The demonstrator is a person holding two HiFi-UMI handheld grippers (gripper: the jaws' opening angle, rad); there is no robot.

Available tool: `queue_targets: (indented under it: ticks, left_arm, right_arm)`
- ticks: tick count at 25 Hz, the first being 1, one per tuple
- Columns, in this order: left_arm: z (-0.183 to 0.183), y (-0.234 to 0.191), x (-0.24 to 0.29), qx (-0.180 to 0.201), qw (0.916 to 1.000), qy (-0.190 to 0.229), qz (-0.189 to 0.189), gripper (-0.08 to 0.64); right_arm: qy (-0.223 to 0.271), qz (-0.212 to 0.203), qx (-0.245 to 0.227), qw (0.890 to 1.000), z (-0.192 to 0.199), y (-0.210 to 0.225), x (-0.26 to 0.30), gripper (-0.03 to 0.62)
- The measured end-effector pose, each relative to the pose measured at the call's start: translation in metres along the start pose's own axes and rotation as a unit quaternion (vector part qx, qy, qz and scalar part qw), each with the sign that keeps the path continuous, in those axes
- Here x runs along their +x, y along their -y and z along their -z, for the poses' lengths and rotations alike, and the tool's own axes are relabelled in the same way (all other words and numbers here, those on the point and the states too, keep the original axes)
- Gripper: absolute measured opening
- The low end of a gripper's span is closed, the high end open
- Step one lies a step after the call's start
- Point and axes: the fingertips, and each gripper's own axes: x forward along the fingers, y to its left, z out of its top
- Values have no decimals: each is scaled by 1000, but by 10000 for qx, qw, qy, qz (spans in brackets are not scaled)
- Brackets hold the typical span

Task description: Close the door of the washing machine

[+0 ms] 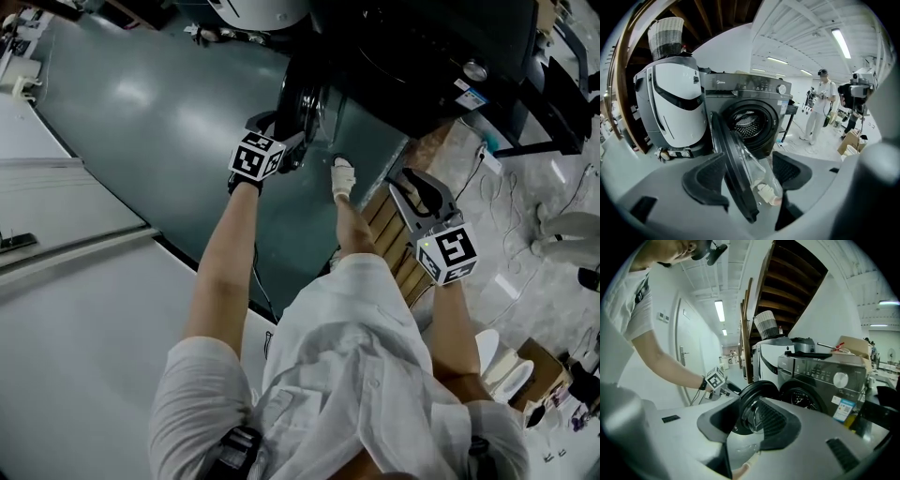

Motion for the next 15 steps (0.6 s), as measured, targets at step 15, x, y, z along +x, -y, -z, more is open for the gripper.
queue_targets:
  ticks: [15]
  left_arm:
    - [-29,80,27,-396,9965,665,307,314]
  right_arm:
    - [66,586,125,9982,12,32,-67,146]
